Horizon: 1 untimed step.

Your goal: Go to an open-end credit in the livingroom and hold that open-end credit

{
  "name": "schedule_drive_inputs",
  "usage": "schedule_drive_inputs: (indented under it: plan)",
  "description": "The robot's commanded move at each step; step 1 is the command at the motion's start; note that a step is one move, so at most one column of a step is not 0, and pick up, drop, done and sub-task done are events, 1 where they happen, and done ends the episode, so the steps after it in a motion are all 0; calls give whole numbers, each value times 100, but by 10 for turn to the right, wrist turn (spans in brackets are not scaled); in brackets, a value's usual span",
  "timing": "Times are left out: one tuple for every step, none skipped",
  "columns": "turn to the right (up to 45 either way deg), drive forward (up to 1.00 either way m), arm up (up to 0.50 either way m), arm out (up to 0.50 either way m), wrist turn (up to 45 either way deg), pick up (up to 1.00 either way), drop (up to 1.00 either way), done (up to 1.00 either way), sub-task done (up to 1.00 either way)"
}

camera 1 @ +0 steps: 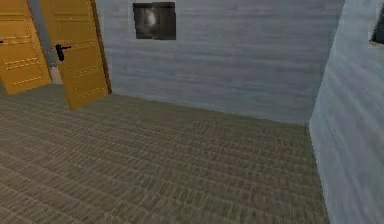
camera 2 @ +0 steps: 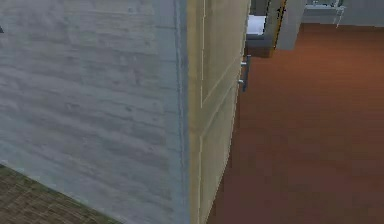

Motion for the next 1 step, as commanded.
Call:
schedule_drive_inputs:
  plan:
    - [0, 80, 0, 0, 0, 0, 0, 0, 0]
